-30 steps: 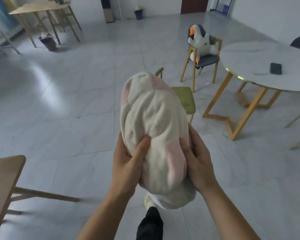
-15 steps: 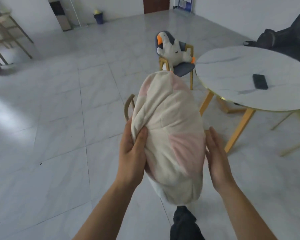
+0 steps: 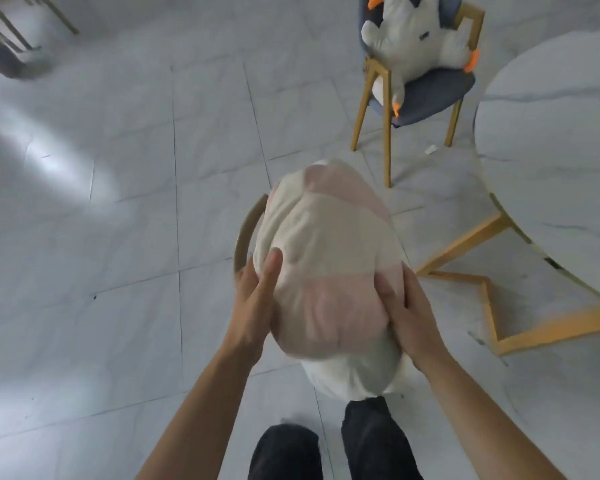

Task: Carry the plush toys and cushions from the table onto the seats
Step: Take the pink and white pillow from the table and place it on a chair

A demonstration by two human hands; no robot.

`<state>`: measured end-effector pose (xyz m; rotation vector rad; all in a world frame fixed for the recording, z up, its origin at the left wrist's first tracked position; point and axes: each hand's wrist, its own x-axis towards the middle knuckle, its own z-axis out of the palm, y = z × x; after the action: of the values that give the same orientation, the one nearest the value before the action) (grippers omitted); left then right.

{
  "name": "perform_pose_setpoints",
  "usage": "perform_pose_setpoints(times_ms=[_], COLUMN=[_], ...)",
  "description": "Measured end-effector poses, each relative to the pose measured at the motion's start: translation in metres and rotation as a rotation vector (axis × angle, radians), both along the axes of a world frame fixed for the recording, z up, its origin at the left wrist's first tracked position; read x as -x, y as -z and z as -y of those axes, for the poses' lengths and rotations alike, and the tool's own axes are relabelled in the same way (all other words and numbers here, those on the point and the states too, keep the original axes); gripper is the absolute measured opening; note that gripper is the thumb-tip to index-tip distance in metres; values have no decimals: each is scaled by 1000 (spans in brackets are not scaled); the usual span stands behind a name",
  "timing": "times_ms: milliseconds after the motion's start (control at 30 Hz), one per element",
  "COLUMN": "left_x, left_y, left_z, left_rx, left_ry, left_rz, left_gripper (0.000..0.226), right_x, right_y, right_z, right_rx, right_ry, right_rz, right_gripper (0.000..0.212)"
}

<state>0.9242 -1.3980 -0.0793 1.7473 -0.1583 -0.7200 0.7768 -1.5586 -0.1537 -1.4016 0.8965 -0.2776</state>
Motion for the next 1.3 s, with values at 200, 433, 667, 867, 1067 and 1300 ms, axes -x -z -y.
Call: perform_pose_setpoints(times_ms=[200,433,667,867,1067,1300], left_x=[-80,-119,-141,-168,-161,-146], left_y=[121,283,335,345,307,256], left_z=[31,20,15,41,57,56], left_rx=[-235,-471,-727,-770,-545,-598], left_ry=[-110,-76,-114,-406,-339,-265], left_rz=[-15,-138,-147,-264,-327,155], left_gripper=[67,88,89,106,75,52], right_x=[-106,-142,-133,-146,-156,-161], right_y=[87,279,329,341,333,326], right_z=[28,16,18,26,14,1], right_rx=[107,-15,-154,-104,-88,-204], right_ry=[-87,-428,-425,-306,-145,-74], right_rz=[-51,-391,-636,-630,-394,-408], right_gripper=[57,90,80,63,46,45])
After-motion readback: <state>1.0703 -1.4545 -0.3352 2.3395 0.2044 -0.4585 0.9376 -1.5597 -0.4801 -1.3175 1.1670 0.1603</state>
